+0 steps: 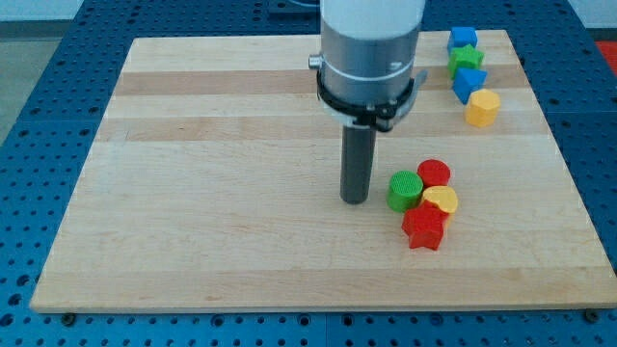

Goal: Separate the circles from the yellow heart

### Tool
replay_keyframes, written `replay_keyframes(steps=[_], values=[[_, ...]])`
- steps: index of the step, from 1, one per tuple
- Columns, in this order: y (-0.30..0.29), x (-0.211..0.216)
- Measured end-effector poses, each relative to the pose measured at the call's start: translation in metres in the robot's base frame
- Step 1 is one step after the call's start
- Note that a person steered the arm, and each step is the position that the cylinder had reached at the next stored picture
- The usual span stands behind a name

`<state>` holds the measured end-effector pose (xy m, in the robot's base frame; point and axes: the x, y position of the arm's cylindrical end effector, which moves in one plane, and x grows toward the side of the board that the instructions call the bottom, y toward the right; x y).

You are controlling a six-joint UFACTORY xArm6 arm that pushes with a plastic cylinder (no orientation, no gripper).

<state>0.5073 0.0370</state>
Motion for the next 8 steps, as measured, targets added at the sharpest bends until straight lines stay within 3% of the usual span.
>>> replay_keyframes(steps=[3,8], values=[[0.026,0.016],[0.099,-0.017]])
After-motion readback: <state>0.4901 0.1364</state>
